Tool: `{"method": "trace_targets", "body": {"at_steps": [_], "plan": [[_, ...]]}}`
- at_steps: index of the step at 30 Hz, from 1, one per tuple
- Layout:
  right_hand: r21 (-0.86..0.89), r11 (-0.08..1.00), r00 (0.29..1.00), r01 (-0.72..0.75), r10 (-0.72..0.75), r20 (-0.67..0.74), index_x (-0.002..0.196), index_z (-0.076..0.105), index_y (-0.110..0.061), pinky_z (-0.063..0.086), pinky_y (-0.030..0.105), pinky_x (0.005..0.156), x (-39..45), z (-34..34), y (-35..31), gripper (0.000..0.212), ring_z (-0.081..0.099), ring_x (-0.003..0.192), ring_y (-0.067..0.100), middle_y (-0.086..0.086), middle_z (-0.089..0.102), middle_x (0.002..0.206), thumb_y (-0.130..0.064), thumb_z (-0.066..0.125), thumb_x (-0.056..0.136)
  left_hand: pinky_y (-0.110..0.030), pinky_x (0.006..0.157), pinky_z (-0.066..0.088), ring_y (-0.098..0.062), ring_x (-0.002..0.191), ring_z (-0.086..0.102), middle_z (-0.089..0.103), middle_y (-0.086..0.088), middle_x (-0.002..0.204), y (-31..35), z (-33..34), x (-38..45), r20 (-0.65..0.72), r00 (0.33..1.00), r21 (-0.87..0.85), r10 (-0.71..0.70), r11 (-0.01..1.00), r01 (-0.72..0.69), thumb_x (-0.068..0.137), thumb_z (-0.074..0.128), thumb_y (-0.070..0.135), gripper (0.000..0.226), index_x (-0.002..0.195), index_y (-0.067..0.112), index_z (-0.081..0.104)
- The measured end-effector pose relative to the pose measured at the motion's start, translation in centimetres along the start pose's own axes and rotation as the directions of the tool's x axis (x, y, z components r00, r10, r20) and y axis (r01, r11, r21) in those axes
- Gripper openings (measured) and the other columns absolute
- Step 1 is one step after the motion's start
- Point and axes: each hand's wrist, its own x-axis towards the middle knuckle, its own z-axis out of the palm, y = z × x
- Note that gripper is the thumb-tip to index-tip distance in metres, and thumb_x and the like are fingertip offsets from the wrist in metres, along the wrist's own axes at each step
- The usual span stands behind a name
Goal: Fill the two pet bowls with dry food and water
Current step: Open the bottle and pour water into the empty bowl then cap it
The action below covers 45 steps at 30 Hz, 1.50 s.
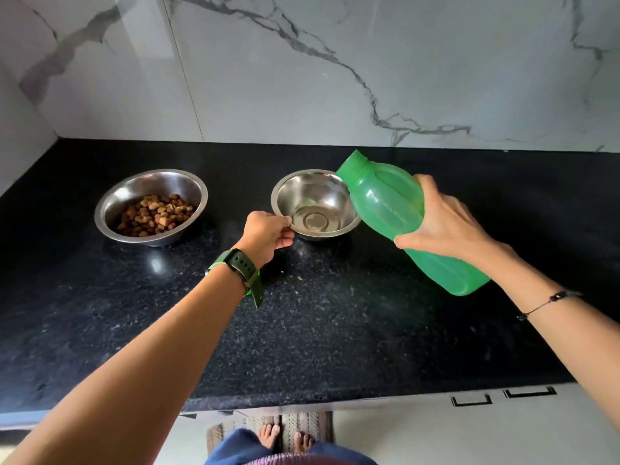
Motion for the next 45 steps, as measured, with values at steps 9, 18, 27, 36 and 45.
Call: {"method": "trace_targets", "body": {"at_steps": [9, 18, 27, 36, 45], "plan": [[-0.185, 0.983, 0.998, -0.002, 0.013, 0.058, 0.134, 0.022, -0.018, 0.044, 0.033, 0.065, 0.2, -0.3, 0.0, 0.094, 0.053, 0.079, 0.028, 0.009, 0.055, 0.108, -0.035, 0.075, 0.058, -0.016, 0.037, 0.047, -0.005, 0.036, 0.052, 0.054, -0.008, 0.064, 0.0, -0.4, 0.5, -0.005, 1.000, -0.055, 0.018, 0.998, -0.018, 0.091, 0.052, -0.001, 0.022, 0.073, 0.009, 0.044], [-0.324, 0.946, 0.996, -0.027, 0.052, 0.068, 0.136, 0.020, -0.017, 0.047, 0.035, 0.067, -0.2, -0.5, -1.0, 0.095, 0.055, 0.079, 0.028, 0.010, 0.057, 0.106, -0.037, 0.073, 0.060, -0.016, 0.036, 0.048, -0.005, 0.035, 0.054, 0.055, -0.008, 0.064, -0.3, -0.8, 1.3, 0.039, 0.999, -0.045, 0.026, 0.999, -0.024, 0.091, 0.053, 0.000, 0.020, 0.075, 0.008, 0.044], [-0.375, 0.926, 0.995, -0.052, 0.081, 0.064, 0.136, 0.021, -0.018, 0.043, 0.033, 0.065, -1.2, -0.4, -1.6, 0.096, 0.054, 0.080, 0.029, 0.010, 0.057, 0.104, -0.038, 0.074, 0.059, -0.018, 0.038, 0.049, -0.010, 0.047, 0.054, 0.055, -0.008, 0.065, -0.5, -0.9, 1.8, 0.070, 0.997, -0.046, 0.014, 0.999, -0.011, 0.091, 0.053, 0.002, 0.008, 0.089, 0.005, 0.046], [-0.423, 0.904, 0.993, -0.060, 0.095, 0.064, 0.136, 0.021, -0.019, 0.041, 0.032, 0.066, -1.5, -0.9, -1.7, 0.095, 0.053, 0.080, 0.029, 0.011, 0.057, 0.106, -0.040, 0.073, 0.059, -0.019, 0.039, 0.049, -0.013, 0.053, 0.054, 0.055, -0.008, 0.066, -0.5, -1.0, 1.9, 0.083, 0.997, -0.045, 0.003, 0.999, 0.001, 0.092, 0.052, 0.002, 0.009, 0.099, 0.003, 0.046], [-0.421, 0.904, 0.992, -0.071, 0.108, 0.066, 0.135, 0.021, -0.019, 0.041, 0.032, 0.067, -1.9, -1.1, -1.4, 0.097, 0.052, 0.078, 0.029, 0.011, 0.056, 0.103, -0.041, 0.074, 0.058, -0.018, 0.039, 0.050, -0.013, 0.054, 0.054, 0.056, -0.008, 0.067, -0.5, -1.0, 2.1, 0.079, 0.997, -0.036, 0.003, 0.999, 0.000, 0.092, 0.053, 0.002, 0.004, 0.093, 0.003, 0.049]]}}
